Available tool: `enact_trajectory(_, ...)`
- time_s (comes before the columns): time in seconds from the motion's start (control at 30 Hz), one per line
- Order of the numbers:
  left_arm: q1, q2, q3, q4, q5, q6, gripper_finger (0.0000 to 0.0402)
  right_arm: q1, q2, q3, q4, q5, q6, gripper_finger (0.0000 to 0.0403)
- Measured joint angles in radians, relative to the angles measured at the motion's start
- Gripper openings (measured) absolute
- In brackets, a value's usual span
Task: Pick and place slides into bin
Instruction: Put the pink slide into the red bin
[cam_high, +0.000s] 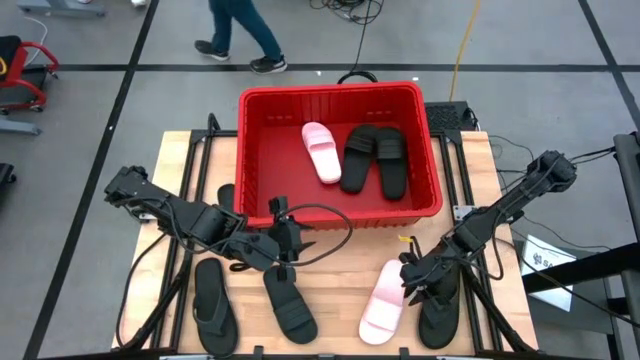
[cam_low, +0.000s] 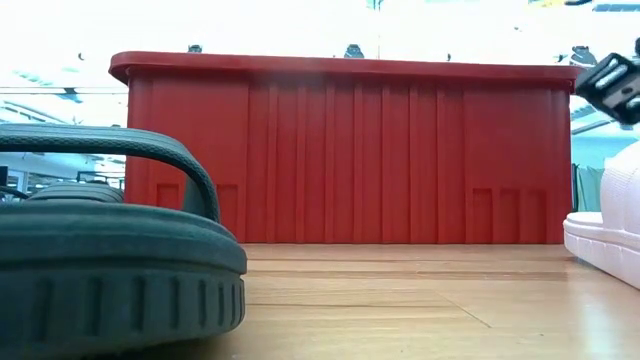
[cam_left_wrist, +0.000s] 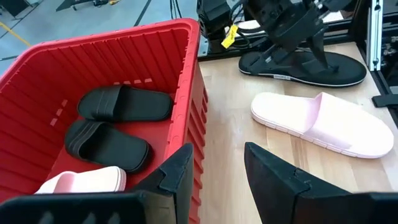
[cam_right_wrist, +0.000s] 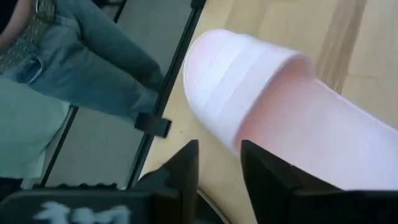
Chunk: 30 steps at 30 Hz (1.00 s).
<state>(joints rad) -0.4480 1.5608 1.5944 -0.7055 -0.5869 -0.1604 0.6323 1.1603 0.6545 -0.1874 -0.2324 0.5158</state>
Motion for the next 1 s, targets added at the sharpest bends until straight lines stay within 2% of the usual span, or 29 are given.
enact_trajectory(0.17,0.000,0.000,0.000,0.000,0.000,0.000,0.0140,0.000,0.000,-0.094,0.158,0.001,0.004,0.0139)
enact_trajectory(0.4,0.000,0.000,0.000,0.000,0.000,-0.008,0.0140,0.000,0.000,-0.186,0.306,0.005,0.005,0.0138)
enact_trajectory(0.53,0.001,0.000,0.000,0.000,0.000,-0.008,0.0140,0.000,0.011,-0.222,0.383,0.069,0.026,0.0140)
enact_trajectory(0.8,0.007,0.000,0.000,0.002,0.001,-0.008,0.0140,0.000,0.128,-0.244,0.562,0.075,0.052,0.0138)
enact_trajectory(1.0,0.016,0.000,0.000,0.002,0.001,-0.005,0.0140,0.000,0.196,-0.244,0.616,0.076,0.078,0.0137)
